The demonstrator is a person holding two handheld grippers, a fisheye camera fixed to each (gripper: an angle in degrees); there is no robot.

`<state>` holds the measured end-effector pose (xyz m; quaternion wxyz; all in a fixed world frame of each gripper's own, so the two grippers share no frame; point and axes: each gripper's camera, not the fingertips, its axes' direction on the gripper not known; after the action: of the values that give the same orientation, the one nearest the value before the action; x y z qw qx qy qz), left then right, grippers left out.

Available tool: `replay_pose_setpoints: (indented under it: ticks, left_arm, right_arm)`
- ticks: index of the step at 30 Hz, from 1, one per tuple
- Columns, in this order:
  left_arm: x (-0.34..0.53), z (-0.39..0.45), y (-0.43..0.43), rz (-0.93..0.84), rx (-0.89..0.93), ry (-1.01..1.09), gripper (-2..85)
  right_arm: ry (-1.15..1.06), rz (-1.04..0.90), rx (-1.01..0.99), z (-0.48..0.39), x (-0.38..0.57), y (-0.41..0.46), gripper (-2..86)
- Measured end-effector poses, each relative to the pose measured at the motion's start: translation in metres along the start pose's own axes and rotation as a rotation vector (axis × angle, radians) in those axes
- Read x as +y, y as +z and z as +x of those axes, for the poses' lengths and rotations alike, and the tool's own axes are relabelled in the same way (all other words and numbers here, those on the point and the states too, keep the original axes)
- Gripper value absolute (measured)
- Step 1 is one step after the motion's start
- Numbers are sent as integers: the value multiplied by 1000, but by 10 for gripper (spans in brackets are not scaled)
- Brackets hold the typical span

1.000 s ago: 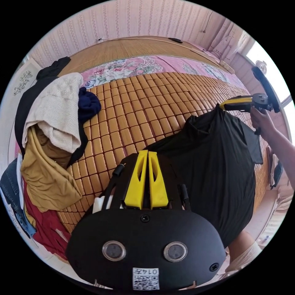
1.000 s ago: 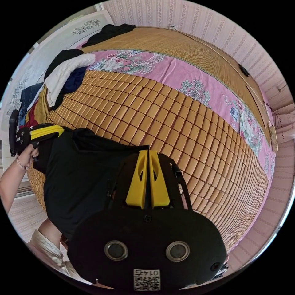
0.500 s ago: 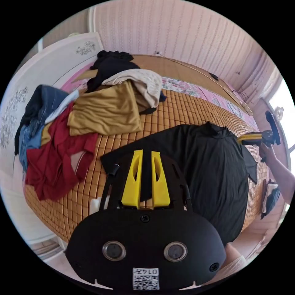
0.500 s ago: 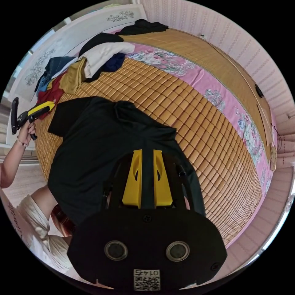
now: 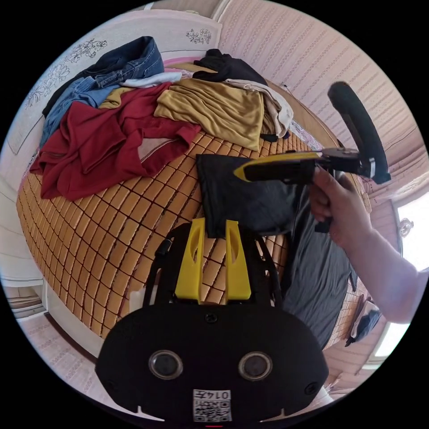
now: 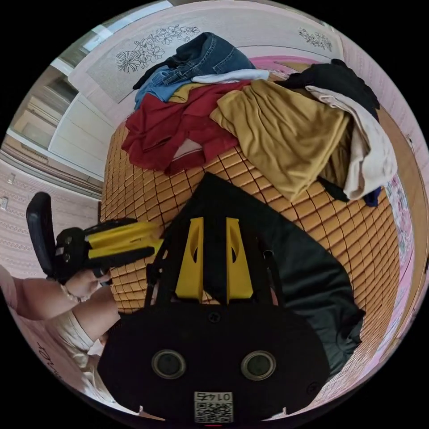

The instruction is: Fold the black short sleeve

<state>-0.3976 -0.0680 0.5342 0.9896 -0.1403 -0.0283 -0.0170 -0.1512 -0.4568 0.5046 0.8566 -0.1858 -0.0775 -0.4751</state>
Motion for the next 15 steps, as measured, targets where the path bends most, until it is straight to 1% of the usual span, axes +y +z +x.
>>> replay_pose_setpoints:
  ticks: [3,7,10,11,13,15]
  left_arm:
    - [6,-10,8,-35,4,8,71]
    - [13,-19,8,-6,24,10,59]
    - [15,-24,7,-13,45,22,43]
    - [15,-23,6,-10,50,43,23]
    - [16,-19,5,-6,17,77,5]
    - [17,-10,1,15,-11,124,-4]
  right_arm:
    - [-27,-16,42,-13,-25,14,82]
    - [-34,-66,123,-20,-40,38,79]
    - [-49,-57,200,-20,-40,43,30]
    - [-65,-64,188,-18,-39,43,11]
    - [-45,-74,137,-9,-38,41,1]
    - [28,-57,51,8,-32,33,-5]
